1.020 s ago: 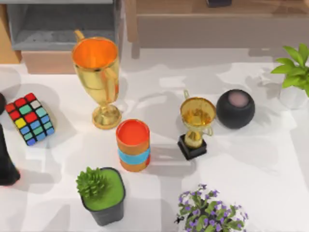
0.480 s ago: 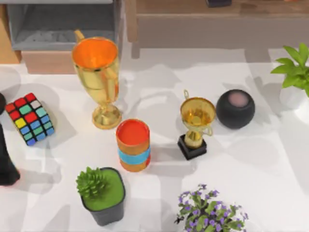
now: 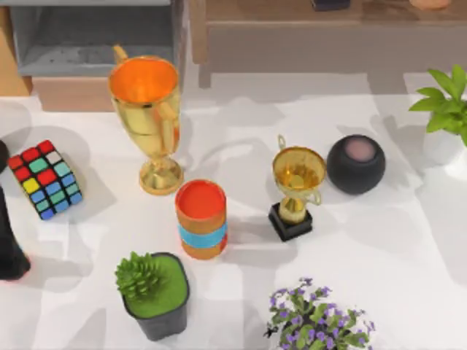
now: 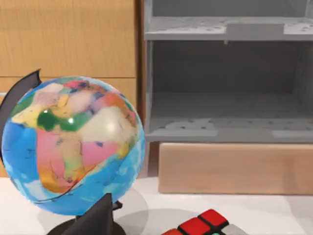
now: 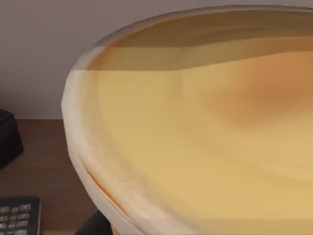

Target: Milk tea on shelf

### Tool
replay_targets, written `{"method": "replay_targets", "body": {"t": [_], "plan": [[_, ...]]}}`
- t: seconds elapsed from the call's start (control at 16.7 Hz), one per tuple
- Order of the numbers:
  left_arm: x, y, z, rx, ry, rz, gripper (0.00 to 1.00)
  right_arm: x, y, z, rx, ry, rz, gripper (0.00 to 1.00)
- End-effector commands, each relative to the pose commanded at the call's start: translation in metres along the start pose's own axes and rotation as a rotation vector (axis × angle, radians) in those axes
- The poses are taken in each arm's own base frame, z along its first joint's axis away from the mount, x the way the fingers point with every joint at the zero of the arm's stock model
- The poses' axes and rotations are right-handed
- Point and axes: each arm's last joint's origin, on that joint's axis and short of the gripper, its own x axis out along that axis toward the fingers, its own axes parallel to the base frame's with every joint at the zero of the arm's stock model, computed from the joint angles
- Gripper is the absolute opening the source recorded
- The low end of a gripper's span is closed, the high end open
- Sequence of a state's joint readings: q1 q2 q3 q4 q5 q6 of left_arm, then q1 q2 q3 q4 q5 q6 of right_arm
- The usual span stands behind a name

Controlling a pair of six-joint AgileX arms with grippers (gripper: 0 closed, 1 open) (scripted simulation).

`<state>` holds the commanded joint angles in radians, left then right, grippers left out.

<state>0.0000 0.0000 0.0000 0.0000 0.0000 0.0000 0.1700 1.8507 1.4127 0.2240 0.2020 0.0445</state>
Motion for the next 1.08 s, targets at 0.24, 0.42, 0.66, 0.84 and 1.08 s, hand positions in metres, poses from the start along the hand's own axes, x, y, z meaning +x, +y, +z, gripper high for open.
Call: {"method": "replay_targets", "body": {"t": [0.24,0.42,0.66,0.84,1.08], "plan": [[0.000,0.000,0.000,0.000,0.000,0.000,1.00,0.025,0.001,-0.010,0.007,-0.019,0.000,0.00],[0.000,0.000,0.000,0.000,0.000,0.000,1.00,0.028,0.001,-0.012,0.006,-0.019,-0.001,0.00],[0.000,0.000,0.000,0.000,0.000,0.000,1.00,0.028,0.001,-0.012,0.006,-0.019,-0.001,0.15],[0.000,0.000,0.000,0.000,0.000,0.000,1.00,0.028,0.001,-0.012,0.006,-0.019,-0.001,0.38],[0.000,0.000,0.000,0.000,0.000,0.000,1.00,0.028,0.001,-0.012,0.006,-0.019,-0.001,0.68]]}}
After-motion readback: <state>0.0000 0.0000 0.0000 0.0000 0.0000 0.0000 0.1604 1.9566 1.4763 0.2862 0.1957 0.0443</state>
